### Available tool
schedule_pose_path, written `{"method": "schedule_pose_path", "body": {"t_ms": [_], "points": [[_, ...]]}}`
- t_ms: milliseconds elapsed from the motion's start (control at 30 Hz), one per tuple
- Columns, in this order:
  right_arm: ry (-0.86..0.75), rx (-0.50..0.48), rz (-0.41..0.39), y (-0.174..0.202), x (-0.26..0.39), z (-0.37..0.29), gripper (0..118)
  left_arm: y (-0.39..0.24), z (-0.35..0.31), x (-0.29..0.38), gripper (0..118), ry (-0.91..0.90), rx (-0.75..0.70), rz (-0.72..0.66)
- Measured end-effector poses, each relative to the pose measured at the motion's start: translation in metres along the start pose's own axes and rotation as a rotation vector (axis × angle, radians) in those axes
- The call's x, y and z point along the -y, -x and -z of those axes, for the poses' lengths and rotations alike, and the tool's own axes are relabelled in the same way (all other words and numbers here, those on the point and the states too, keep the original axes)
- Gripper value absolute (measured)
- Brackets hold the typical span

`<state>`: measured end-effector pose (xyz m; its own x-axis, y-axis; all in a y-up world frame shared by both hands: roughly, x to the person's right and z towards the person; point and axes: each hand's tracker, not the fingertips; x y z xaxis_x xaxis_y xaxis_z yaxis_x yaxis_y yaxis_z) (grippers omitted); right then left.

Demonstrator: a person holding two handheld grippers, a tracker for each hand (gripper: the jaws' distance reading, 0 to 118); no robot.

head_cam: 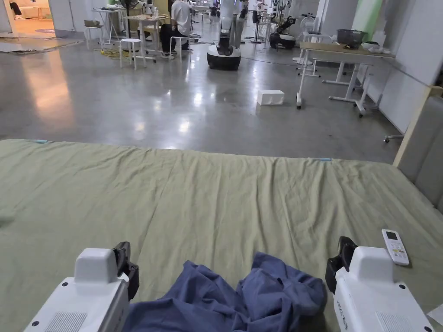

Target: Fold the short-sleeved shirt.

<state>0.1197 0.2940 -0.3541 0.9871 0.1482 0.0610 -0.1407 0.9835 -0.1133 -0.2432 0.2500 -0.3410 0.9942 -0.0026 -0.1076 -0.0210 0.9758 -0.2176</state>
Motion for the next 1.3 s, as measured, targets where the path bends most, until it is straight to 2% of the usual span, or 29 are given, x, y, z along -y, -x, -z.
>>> {"method": "schedule_pose_path", "body": {"t_ms": [133,267,400,467,500,533,567,600,633,667,800,867,900,933,967,1000,1033,1133,1200,1300], "points": [[0.008,-0.018,0.001,0.008,0.0,0.004,0,0.018,0.006,0.006,0,0.096,0.016,-0.063],[0.03,-0.038,0.006,0.013,0.005,0.008,0,0.035,0.035,0.029,0,0.339,0.055,-0.035],[0.048,-0.05,-0.01,0.017,0.013,0.009,0,0.046,0.064,0.058,0,0.57,0.093,-0.143],[0.059,-0.049,-0.015,0.018,0.016,0.009,0,0.05,0.079,0.073,1,0.668,0.118,-0.156],[0.067,-0.051,-0.013,0.017,0.017,0.01,0,0.051,0.083,0.078,8,0.683,0.108,-0.144],[0.073,-0.049,-0.011,0.017,0.019,0.011,0,0.05,0.089,0.084,22,0.71,0.088,-0.12],[0.077,-0.047,-0.011,0.016,0.021,0.012,0,0.049,0.094,0.088,50,0.741,0.084,-0.103],[0.081,-0.044,-0.015,0.015,0.023,0.013,0,0.049,0.097,0.093,70,0.761,0.085,-0.103],[0.085,-0.042,-0.019,0.015,0.024,0.014,0,0.053,0.108,0.105,80,0.788,0.077,-0.105],[0.089,-0.038,-0.019,0.013,0.025,0.015,0,0.052,0.112,0.109,82,0.8,0.058,-0.108],[0.104,-0.019,-0.015,0.01,0.026,0.015,0,0.042,0.116,0.119,80,0.839,0.057,-0.114],[0.111,-0.016,-0.008,0.008,0.027,0.015,0,0.038,0.116,0.129,69,0.917,0.049,-0.103],[0.113,-0.015,-0.007,0.007,0.027,0.015,0,0.035,0.11,0.128,64,0.869,0.012,-0.044],[0.114,-0.015,-0.011,0.007,0.028,0.014,0,0.031,0.106,0.126,54,0.851,0.006,-0.012],[0.116,-0.013,-0.017,0.007,0.029,0.014,0,0.027,0.104,0.123,31,0.848,0.017,-0.004],[0.117,-0.011,-0.021,0.006,0.03,0.014,0,0.022,0.101,0.121,12,0.837,0.05,0.008],[0.116,-0.009,-0.021,0.006,0.031,0.014,0,0.017,0.1,0.123,6,0.829,0.068,0.026],[0.096,0.009,-0.05,0.008,0.037,0.012,0,0.001,0.097,0.132,5,0.861,0.193,0.105],[0.126,-0.012,-0.043,0.007,0.041,0.015,0,-0.002,0.096,0.133,4,0.827,0.133,0.126],[0.156,-0.009,-0.031,0.001,0.046,0.023,0,0.002,0.093,0.124,4,0.802,0.135,0.096]]}}
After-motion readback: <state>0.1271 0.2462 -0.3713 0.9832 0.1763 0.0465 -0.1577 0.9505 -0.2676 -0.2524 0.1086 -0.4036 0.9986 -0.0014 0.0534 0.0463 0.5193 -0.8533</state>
